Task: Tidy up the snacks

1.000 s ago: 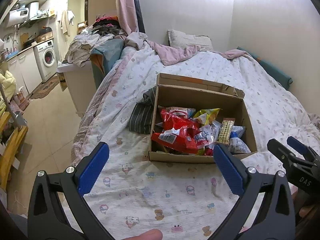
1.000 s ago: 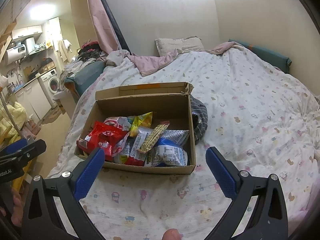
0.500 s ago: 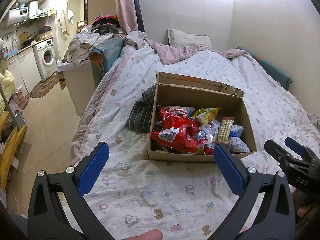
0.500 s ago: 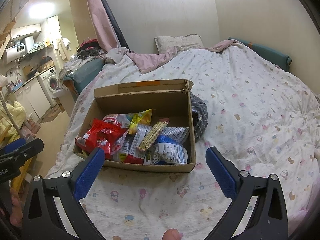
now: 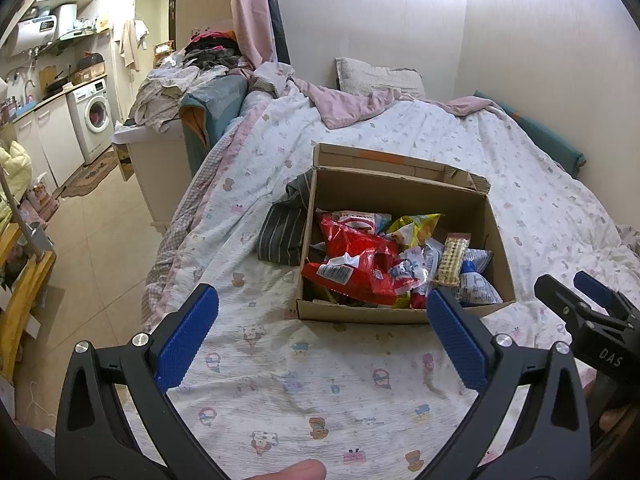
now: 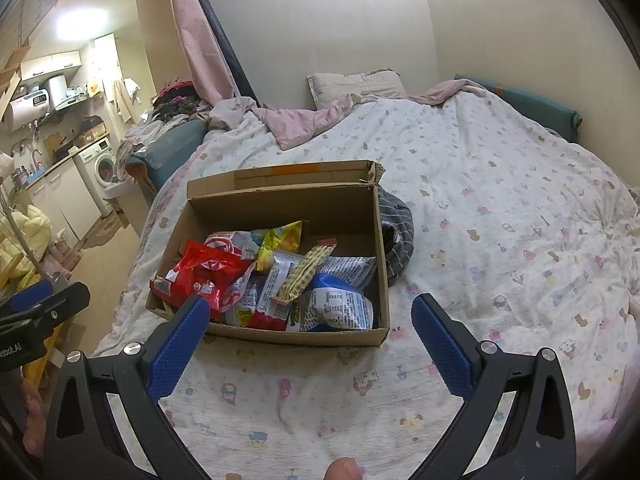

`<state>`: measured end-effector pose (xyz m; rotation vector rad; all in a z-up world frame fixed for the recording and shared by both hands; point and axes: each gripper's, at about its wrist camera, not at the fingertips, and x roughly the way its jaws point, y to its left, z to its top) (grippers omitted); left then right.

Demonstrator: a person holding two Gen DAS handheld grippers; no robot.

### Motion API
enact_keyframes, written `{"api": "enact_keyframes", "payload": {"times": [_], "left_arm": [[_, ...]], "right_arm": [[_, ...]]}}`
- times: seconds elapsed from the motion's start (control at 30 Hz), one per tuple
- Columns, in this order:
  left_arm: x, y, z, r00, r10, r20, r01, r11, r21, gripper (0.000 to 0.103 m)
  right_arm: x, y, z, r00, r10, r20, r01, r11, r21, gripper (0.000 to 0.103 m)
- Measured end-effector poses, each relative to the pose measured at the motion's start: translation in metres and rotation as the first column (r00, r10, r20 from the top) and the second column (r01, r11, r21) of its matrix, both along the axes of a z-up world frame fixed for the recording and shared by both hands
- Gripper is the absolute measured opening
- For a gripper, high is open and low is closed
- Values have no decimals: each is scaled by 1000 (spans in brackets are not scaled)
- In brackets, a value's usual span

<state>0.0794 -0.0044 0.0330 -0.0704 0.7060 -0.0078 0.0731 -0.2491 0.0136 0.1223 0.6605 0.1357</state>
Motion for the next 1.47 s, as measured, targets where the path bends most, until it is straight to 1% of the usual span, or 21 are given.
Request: {"api": "enact_keyframes", "payload": {"times": [1.47], "left_arm": [[-1,2,-2,1000,-2,-5,2,1000,1,103]], "right_arm": [[0,1,3,1000,4,3,-4,1000,-7,103]]}}
